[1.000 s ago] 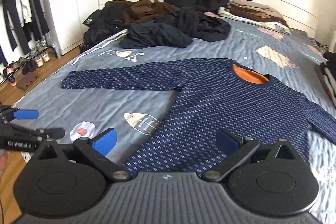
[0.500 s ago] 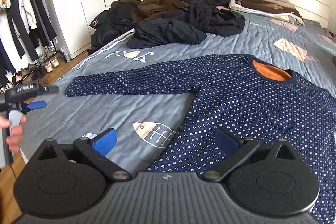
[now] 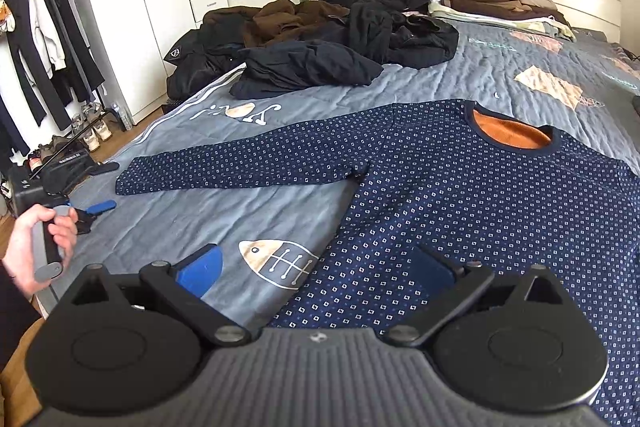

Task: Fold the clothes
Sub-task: 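Grasp the navy sleeve cuff with the left gripper, then lift the sleeve and fold it across the shirt body with the left gripper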

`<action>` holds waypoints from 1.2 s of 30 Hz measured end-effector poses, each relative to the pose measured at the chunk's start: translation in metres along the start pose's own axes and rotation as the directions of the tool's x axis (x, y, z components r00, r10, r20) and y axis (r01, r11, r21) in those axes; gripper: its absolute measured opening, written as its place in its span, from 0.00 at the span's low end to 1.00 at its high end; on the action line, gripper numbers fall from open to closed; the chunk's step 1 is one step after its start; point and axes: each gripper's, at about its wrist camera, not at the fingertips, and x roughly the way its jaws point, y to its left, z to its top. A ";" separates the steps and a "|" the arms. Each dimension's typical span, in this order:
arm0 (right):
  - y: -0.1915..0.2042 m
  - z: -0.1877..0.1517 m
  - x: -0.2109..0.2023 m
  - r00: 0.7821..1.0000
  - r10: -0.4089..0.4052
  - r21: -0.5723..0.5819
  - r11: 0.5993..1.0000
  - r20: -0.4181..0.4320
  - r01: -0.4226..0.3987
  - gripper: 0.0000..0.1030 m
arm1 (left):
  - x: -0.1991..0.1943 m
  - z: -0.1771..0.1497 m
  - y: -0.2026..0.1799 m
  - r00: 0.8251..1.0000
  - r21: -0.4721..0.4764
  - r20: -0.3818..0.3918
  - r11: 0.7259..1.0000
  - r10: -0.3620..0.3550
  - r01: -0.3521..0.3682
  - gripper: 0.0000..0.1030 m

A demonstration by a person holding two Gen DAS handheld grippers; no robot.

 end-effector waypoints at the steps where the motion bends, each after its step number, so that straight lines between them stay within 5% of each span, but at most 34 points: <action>1: -0.001 0.000 0.000 1.000 0.002 0.002 1.000 0.001 -0.002 0.98 | 0.002 0.000 0.001 1.000 0.000 0.004 1.000 -0.001 0.001 0.65; 11: -0.004 0.001 0.008 1.000 0.022 0.005 1.000 -0.006 -0.022 0.98 | 0.026 -0.002 -0.004 0.999 0.026 0.031 0.999 0.022 -0.023 0.57; 13: -0.005 0.000 0.009 1.000 0.024 0.007 1.000 -0.006 -0.024 0.98 | 0.029 -0.003 -0.004 0.999 0.024 0.040 0.999 0.032 -0.033 0.49; 16: -0.010 -0.003 0.009 0.999 0.036 0.020 0.999 -0.002 -0.036 0.98 | 0.034 -0.004 -0.002 0.997 0.010 0.053 0.998 0.062 -0.062 0.16; 24: -0.039 -0.017 0.008 1.000 0.022 0.067 0.998 -0.015 -0.021 0.98 | 0.022 -0.009 -0.021 0.990 0.115 0.132 0.991 0.058 -0.074 0.11; 31: -0.077 -0.026 -0.004 0.999 0.035 0.108 0.993 0.021 -0.037 0.98 | 0.015 -0.023 -0.100 0.989 0.313 0.144 0.950 -0.034 -0.013 0.11; 36: -0.116 -0.025 -0.012 0.998 0.031 0.128 0.991 0.054 -0.038 0.98 | 0.028 -0.070 -0.173 0.991 0.474 0.086 0.879 -0.100 0.048 0.11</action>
